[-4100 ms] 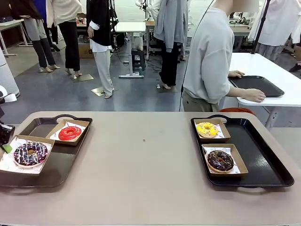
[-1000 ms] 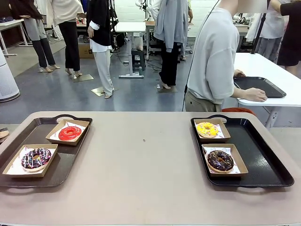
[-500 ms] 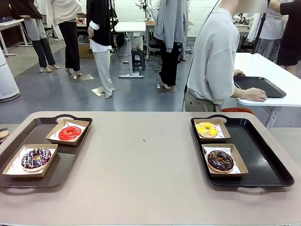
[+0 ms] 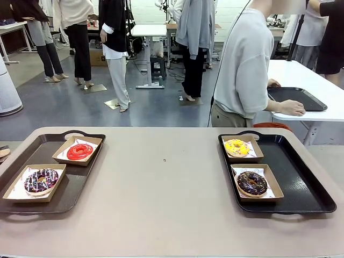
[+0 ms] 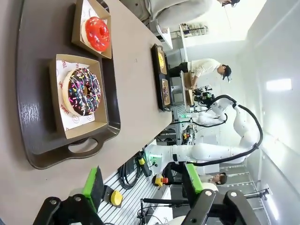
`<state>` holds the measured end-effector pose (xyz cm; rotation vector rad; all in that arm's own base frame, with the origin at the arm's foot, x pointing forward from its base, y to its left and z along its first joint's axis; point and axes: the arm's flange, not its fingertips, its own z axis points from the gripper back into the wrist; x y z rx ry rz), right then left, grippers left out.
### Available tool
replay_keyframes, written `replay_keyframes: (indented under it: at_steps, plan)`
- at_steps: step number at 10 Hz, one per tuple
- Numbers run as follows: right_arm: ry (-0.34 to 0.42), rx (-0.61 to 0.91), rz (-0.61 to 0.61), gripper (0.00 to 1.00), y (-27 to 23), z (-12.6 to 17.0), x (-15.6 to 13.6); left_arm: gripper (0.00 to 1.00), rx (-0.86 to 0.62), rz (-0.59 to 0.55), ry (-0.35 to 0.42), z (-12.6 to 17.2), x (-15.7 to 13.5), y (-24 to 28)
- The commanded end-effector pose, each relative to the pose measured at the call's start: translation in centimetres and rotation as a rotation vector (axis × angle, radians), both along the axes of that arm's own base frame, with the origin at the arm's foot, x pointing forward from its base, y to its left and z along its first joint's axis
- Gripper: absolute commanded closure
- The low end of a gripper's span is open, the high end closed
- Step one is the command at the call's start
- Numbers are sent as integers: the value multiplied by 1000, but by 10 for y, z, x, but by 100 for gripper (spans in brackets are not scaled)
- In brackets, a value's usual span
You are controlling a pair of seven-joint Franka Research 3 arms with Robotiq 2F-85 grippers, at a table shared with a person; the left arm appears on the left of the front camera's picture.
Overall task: Individually package the donuts and arrange them on the tray.
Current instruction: Place the picked Paper togo box on the Handle tray.
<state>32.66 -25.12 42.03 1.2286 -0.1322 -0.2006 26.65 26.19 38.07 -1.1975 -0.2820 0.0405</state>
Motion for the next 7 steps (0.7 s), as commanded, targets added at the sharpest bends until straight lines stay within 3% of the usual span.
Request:
replay_keyframes:
  at_steps: [1,7]
  plan:
    - [1,4,-1,0,-1,0,0,11,-3,10,10,0,-1,2]
    - [1,4,-1,0,-1,0,0,11,-3,10,10,0,-1,2]
